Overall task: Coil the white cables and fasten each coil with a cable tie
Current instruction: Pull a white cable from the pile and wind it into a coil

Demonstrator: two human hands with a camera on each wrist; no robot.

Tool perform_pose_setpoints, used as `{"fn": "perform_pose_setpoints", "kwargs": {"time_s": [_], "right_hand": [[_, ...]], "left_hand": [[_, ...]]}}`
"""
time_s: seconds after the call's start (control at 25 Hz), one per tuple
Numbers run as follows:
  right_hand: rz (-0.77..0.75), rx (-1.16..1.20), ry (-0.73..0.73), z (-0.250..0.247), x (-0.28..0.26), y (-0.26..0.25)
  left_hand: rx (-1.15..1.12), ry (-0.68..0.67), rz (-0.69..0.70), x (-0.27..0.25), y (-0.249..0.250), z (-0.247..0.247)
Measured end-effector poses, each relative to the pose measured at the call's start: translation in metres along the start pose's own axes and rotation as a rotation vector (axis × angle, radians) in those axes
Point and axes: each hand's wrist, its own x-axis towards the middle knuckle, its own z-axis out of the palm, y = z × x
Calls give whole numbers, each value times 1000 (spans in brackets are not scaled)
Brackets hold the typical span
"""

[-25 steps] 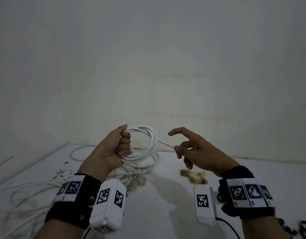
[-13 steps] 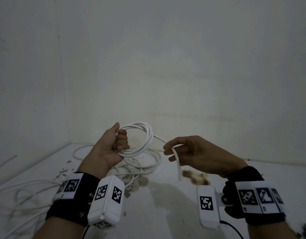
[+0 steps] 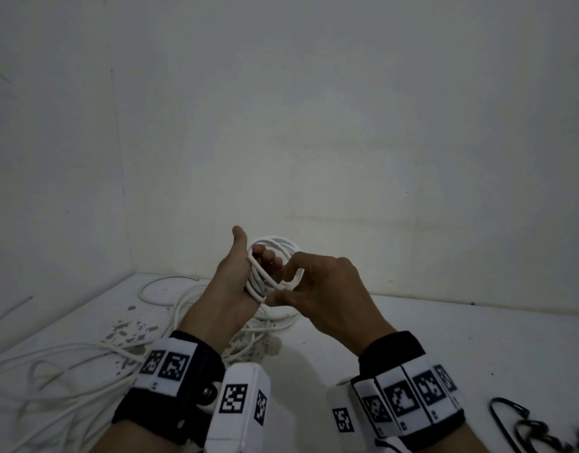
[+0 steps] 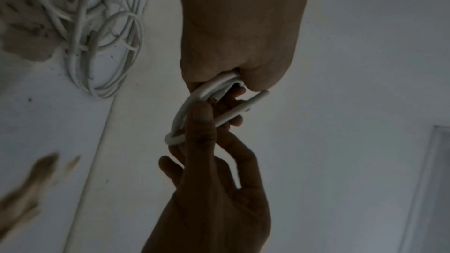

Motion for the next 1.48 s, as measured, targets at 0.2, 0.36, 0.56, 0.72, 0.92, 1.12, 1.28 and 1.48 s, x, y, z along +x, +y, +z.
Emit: {"fn": "perform_pose_setpoints", "kwargs": {"time_s": [0.2,0.36,0.56,0.72,0.92,1.12,1.28,1.48], "right_hand": [[40,260,94,12,-1,9],[8,327,20,18,-2,8],[-29,189,172,-3,0,8],[-145,170,-54,-2,-3,5],[-104,232,-75,11,-5,12],[0,458,8,8,-3,9],[-41,367,-4,10,-4,3],[-52,167,-269,-1,-10,4]], "left_hand": [[-20,30,57,-7,-2,12],[38,51,41,-15,1,11],[179,3,-21,-13,13,3],[343,-50,-160,-13,4,8],[277,-115,-254,-5,-10,4],[233,-123,-329,1,-16,0],[243,32,-338,12,-18,-4],[190,-28,-366,-2,-8,0]]}}
